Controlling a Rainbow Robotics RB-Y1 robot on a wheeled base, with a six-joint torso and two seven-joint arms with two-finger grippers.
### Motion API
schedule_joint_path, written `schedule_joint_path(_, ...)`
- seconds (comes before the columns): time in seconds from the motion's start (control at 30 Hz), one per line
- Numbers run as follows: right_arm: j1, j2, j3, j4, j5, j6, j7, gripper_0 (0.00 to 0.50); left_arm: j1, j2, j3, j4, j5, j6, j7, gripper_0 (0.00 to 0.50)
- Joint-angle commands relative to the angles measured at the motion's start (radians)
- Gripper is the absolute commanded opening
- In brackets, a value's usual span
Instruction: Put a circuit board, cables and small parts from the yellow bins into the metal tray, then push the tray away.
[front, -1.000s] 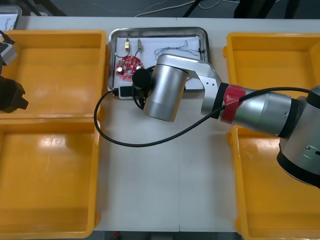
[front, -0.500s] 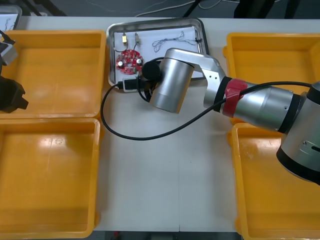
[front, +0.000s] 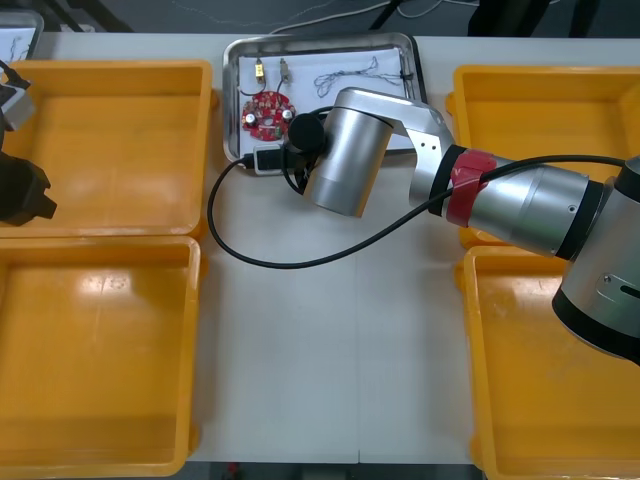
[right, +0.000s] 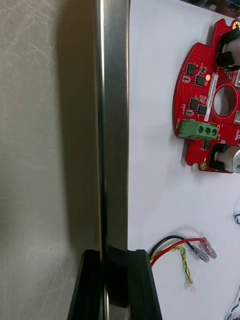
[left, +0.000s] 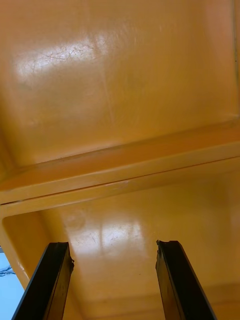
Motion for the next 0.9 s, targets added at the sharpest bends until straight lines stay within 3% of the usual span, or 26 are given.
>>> schedule_joint_path(0.03,-0.051,-0.007,-0.021,0.001,0.002,-0.005,-0.038,0.000,0.015,0.018,0.032,-0.031,0.003,0.007,-0.058,0.500)
schedule_joint_path(0.1,-0.051,-0.007,-0.021,0.000,0.002,-0.005,-0.041,0.125,0.015,0.018,0.032,-0.031,0.003,0.007,-0.058,0.500)
schedule_joint_path(0.17,-0.051,-0.007,-0.021,-0.005,0.000,-0.005,-0.046,0.386,0.015,0.018,0.032,-0.031,0.003,0.007,-0.058,0.500)
schedule_joint_path(0.2,-0.051,-0.007,-0.021,-0.009,0.002,-0.005,-0.043,0.460,0.015,0.018,0.032,-0.031,0.003,0.007,-0.058,0.500)
schedule_joint_path(0.23,-0.051,-0.007,-0.019,-0.011,0.002,-0.005,-0.041,0.485,0.015,0.018,0.032,-0.031,0.003,0.007,-0.058,0.500)
schedule_joint_path(0.5,-0.051,-0.007,-0.025,-0.069,-0.001,0.057,-0.054,0.500,0.015,0.018,0.032,-0.031,0.003,0.007,-0.058,0.500)
schedule_joint_path(0.9,-0.025,-0.024,-0.145,-0.298,-0.001,0.397,-0.080,0.500,0.015,0.018,0.032,-0.031,0.003,0.007,-0.058,0.500)
